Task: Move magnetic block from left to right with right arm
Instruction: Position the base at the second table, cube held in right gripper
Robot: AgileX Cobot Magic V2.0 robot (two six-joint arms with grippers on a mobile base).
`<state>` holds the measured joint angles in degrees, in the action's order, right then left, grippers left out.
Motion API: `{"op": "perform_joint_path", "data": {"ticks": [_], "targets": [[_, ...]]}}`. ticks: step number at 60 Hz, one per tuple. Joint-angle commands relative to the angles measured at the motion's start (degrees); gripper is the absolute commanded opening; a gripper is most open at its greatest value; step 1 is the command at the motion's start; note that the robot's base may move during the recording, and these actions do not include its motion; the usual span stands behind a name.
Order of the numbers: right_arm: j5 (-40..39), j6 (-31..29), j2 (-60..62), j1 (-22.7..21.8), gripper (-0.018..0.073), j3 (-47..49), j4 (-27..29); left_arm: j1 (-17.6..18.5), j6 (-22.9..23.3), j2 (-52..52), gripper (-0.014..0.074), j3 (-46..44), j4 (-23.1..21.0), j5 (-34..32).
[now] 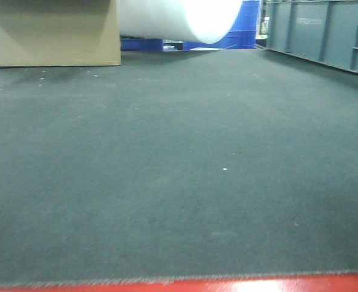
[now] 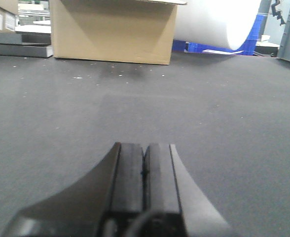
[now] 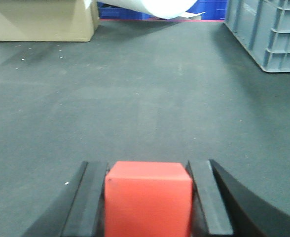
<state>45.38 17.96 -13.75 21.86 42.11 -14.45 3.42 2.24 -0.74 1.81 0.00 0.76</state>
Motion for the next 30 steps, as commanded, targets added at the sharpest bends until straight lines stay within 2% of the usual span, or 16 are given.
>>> {"op": "perform_joint_path", "data": {"ticks": [1, 30], "targets": [[-5.2, -0.6, -1.1, -0.3, 0.0141, 1.7, -1.1, -0.1, 0.5, -0.8, -0.0116, 0.5, 0.0, -5.2], [-5.2, -0.6, -1.1, -0.3, 0.0141, 1.7, -1.1, -0.1, 0.5, -0.8, -0.0116, 0.5, 0.0, -5.2]]}}
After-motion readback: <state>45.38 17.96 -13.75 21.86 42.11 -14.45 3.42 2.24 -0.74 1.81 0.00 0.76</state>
